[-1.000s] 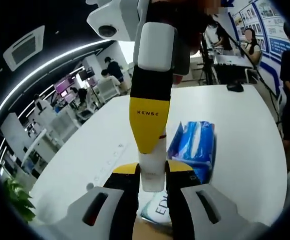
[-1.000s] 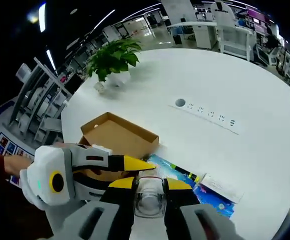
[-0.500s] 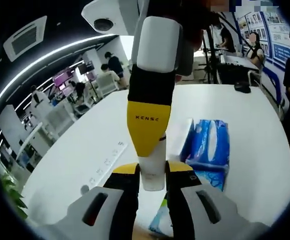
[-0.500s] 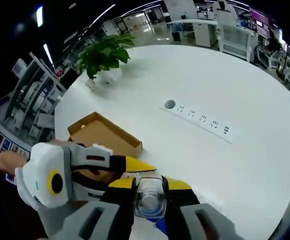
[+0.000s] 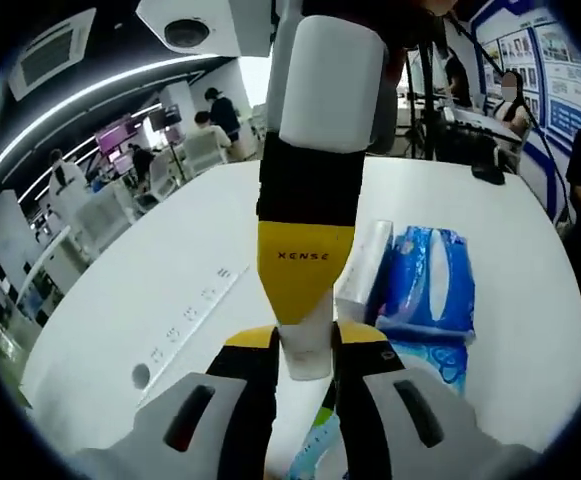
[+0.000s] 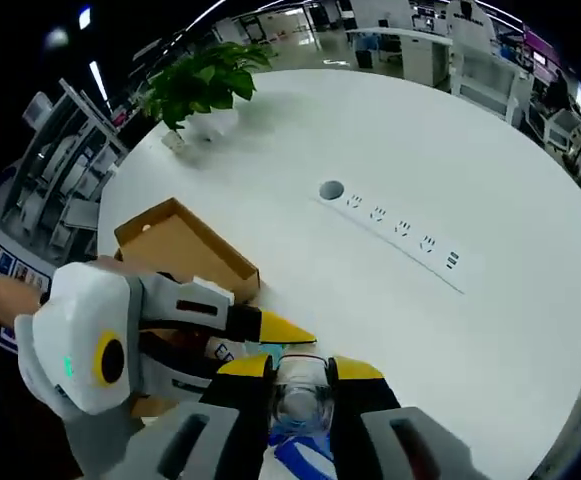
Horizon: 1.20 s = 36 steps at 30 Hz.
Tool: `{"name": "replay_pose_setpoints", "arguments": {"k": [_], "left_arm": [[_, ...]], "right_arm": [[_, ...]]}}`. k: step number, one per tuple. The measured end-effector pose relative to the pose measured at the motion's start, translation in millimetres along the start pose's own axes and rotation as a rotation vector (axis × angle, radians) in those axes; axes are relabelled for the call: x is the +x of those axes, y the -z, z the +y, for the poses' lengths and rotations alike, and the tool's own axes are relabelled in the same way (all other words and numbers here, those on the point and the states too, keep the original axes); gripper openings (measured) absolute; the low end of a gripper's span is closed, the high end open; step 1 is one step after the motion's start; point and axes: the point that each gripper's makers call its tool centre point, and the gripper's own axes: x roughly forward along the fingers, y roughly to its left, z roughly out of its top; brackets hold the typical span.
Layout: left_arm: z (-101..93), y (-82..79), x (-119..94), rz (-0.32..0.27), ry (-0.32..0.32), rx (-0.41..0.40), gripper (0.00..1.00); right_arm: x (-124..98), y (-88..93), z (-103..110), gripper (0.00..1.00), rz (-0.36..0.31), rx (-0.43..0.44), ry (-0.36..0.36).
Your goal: Operate the shoe box by opening the lid, removing the specified soft item, and placing it in the target area until the item is outside and the box remains undamaged.
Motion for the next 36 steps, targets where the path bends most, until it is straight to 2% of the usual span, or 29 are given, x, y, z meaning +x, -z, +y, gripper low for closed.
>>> {"name": "replay_pose_setpoints", "arguments": {"k": [3, 7, 11, 21, 24, 36], "left_arm": [[-0.1, 4.0, 5, 0.006, 0.012, -0.008, 0.20], [0.9, 7.1, 10, 0.007, 0.026, -0.019, 0.21], [0.2, 10.6, 15, 0.010, 0.050, -0.027, 0.22], [-3.5, 21.0, 30, 0.026, 0.121, -0.021, 0.23], [-2.9, 23.3, 34, 0.035, 0.135, -0.018, 0.23], [-7.3, 25.5, 42, 0.037, 0.162, -0.026, 0.22]], "right_arm": [[8, -3.5, -10, 0.18, 0.018, -0.029, 0.003], [11, -3.0, -2, 0.18, 0.028, -0.111, 0.013], [14, 2.3, 8, 0.18, 0.052, -0.211, 0.018], [24, 11.5, 3, 0.18, 0.125, -0.442, 0.026], [27, 14.4, -1, 0.18, 0.150, -0.545, 0.036], [33, 17.6, -8, 0.18, 0.216, -0.716, 0.047]]}}
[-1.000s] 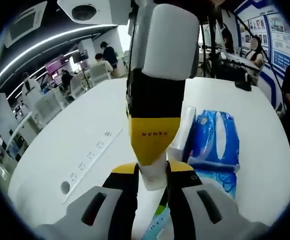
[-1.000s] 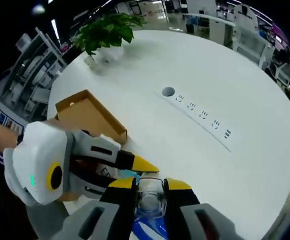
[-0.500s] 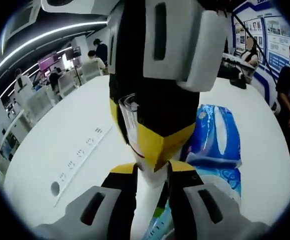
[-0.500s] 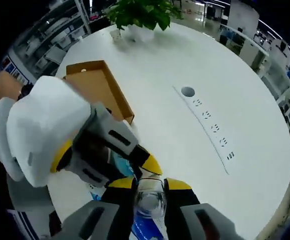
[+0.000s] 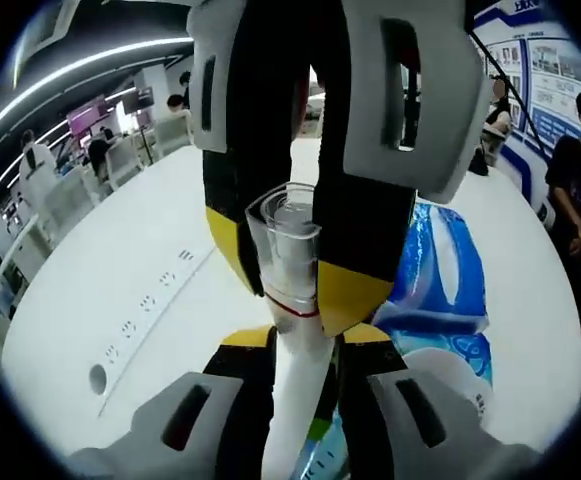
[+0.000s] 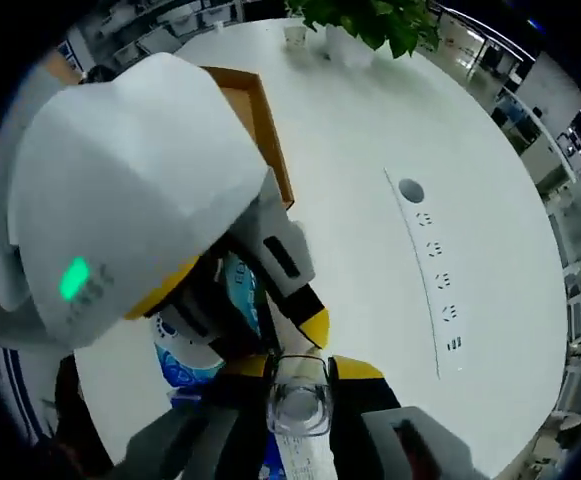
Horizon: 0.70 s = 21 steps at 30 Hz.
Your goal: Operate the shoe box by opening the lid, removing the specified soft item, and placing it in the target area until the item is outside and the box remains undamaged.
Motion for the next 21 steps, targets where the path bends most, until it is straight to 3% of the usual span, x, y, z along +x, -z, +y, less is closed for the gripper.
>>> {"name": "replay_pose_setpoints", "arguments": {"k": [10, 21], "left_arm": [[-0.8, 5.0, 2, 0.009, 0.017, 0.001, 0.21], [-5.9, 10.5, 5, 0.033, 0.058, -0.001, 0.14]], "right_arm": [[3, 0.8, 3, 0.18, 0.023, -0.066, -0.019], [10, 4.8, 2, 0.18, 0.031, -0.069, -0.032]]}}
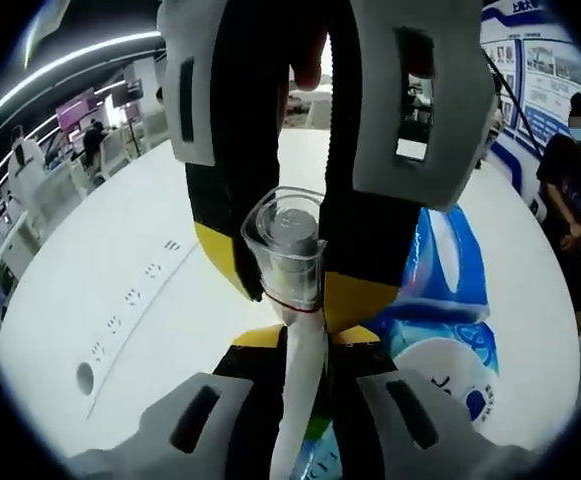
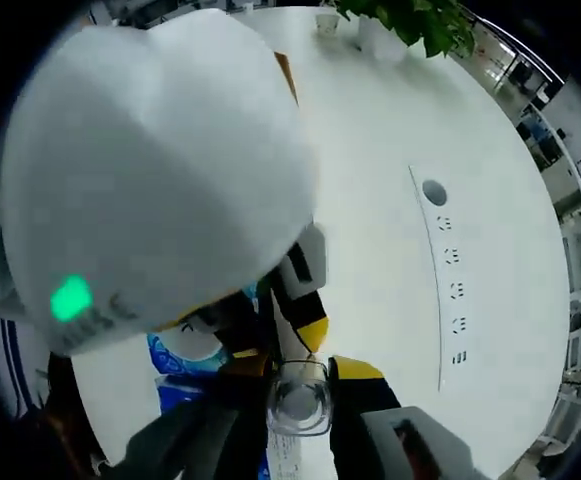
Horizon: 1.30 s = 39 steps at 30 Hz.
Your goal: Operate the shoe box by opening the lid, removing the specified soft item, and placing it in the target area until the item is outside and the box remains undamaged.
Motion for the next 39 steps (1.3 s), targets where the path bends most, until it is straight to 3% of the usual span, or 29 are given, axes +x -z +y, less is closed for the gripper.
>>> {"name": "replay_pose_setpoints", "arguments": {"k": [10, 20, 28, 39], "left_arm": [[4.3, 1.4, 1, 0.002, 0.002, -0.010, 0.14], [8.6, 0.6, 4, 0.004, 0.011, -0.010, 0.16], [6.0, -0.9, 2, 0.004, 0.018, -0.004, 0.21], [8.0, -1.8, 6, 0.012, 0.030, 0.006, 0.26]], "right_arm": [[0, -0.9, -5, 0.18, -0.038, 0.060, -0.003], [0, 9.8, -8, 0.18, -0.030, 0.041, 0.002], [4, 7.8, -11, 0.19, -0.041, 0.043, 0.005], [3, 9.8, -5, 0.27, -0.041, 0.029, 0.016]]}}
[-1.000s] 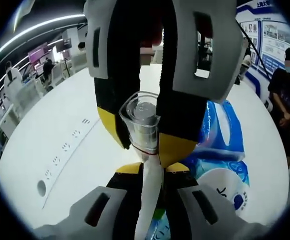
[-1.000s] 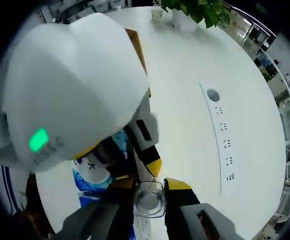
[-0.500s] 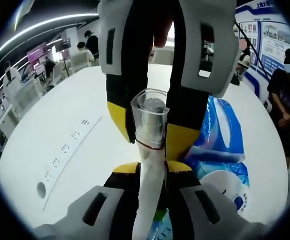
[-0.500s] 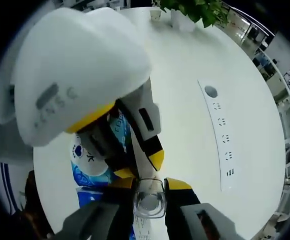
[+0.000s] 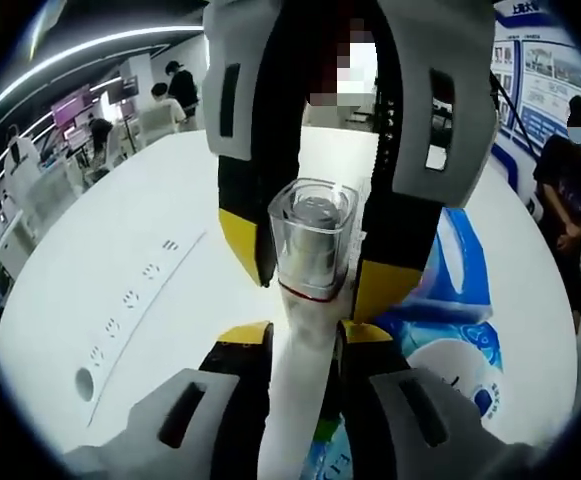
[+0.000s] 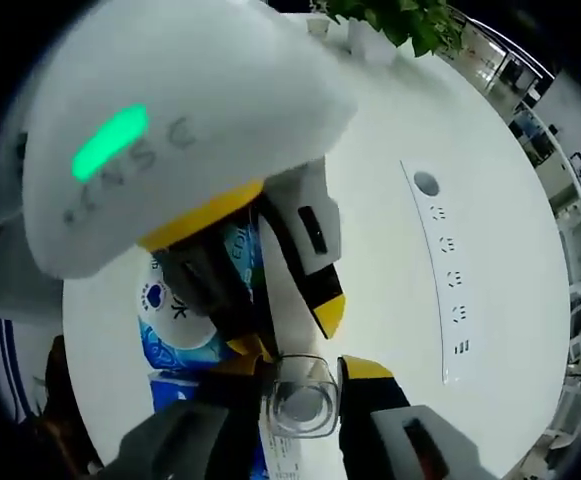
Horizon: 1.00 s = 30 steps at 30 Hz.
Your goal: Operate the shoe box by opening the lid, removing the specified soft item, and placing it in the target area until the item is outside and the box remains undamaged.
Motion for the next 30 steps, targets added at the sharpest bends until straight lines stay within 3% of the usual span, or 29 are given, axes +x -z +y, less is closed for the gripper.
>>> {"name": "replay_pose_setpoints", "arguments": {"k": [10, 20, 30], "left_arm": [[-3.5, -8.1, 3, -0.016, 0.032, 0.003, 0.33], [-7.4, -10.6, 13, -0.013, 0.057, 0.017, 0.23], [-8.6, -8.0, 7, -0.008, 0.036, 0.007, 0.22]], "right_arm": [[-9, 6.9, -2, 0.22, -0.007, 0.005, 0.009], [-6, 5.6, -13, 0.18, -0.017, -0.008, 0.006], [-3, 2.7, -10, 0.18, -0.009, -0.067, 0.001]]}}
